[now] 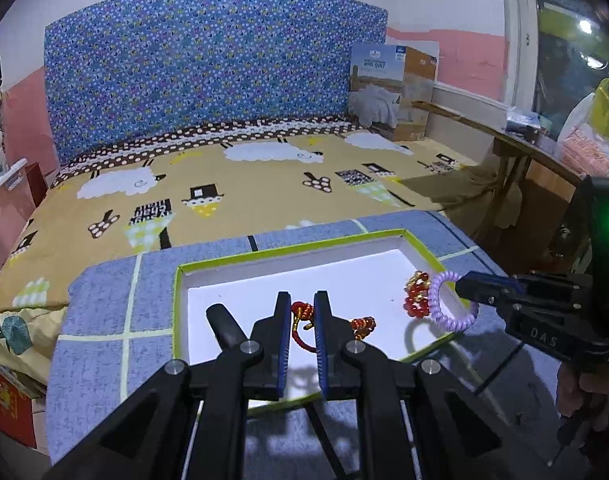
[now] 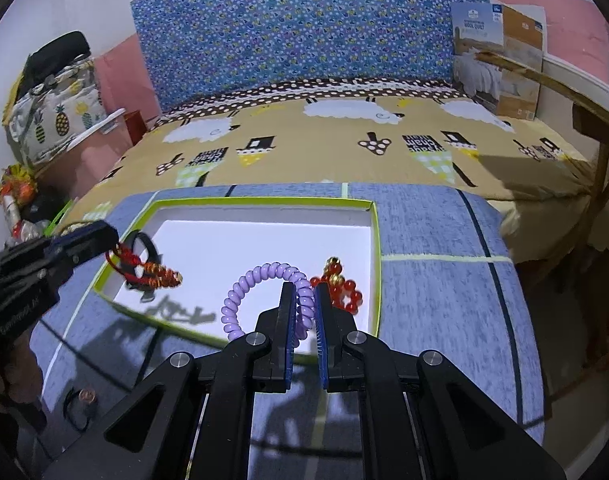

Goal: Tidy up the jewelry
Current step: 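Lower the red-cord bracelet and lavender coil into the green box and release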

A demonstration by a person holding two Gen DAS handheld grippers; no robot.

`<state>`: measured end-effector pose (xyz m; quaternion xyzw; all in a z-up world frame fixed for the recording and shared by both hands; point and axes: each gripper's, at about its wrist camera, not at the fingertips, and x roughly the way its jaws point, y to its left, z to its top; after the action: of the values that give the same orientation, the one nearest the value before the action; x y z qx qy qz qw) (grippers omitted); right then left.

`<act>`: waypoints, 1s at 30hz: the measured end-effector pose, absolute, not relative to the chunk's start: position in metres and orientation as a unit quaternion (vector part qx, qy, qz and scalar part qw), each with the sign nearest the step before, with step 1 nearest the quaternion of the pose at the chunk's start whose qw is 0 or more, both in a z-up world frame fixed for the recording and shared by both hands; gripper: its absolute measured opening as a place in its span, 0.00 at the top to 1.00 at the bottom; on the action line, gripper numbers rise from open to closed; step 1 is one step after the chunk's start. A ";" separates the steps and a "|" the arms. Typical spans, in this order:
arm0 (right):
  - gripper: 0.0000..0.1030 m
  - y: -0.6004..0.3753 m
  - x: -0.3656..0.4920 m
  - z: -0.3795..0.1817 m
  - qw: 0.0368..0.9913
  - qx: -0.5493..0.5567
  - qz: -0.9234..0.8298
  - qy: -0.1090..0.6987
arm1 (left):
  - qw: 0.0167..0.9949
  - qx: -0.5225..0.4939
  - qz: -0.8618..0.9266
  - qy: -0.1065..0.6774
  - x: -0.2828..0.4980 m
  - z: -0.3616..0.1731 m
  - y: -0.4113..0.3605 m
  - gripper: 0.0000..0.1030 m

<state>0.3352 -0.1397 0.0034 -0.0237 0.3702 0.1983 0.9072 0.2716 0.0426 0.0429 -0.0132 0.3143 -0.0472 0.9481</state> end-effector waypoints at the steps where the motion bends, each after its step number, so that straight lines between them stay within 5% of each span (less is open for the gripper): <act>1: 0.91 -0.139 0.339 0.002 0.907 -0.022 0.198 0.372 | 0.947 -0.012 -0.045 0.318 0.275 0.039 0.042 0.89; 21: 0.88 -0.129 0.363 -0.037 0.882 -0.020 0.199 0.427 | 0.930 -0.005 -0.044 0.366 0.294 0.001 0.035 0.88; 25: 0.81 -0.131 0.360 -0.033 0.885 -0.015 0.198 0.422 | 0.929 -0.010 -0.049 0.366 0.292 0.002 0.036 0.75; 30: 0.80 -0.136 0.351 -0.024 0.889 -0.008 0.199 0.413 | 0.933 -0.008 -0.053 0.355 0.281 0.010 0.036 0.75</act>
<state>0.3505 -0.1364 -0.0239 -0.0075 0.4128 0.1994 0.8887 0.2809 0.0362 0.0103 -0.0080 0.3549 -0.0528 0.9334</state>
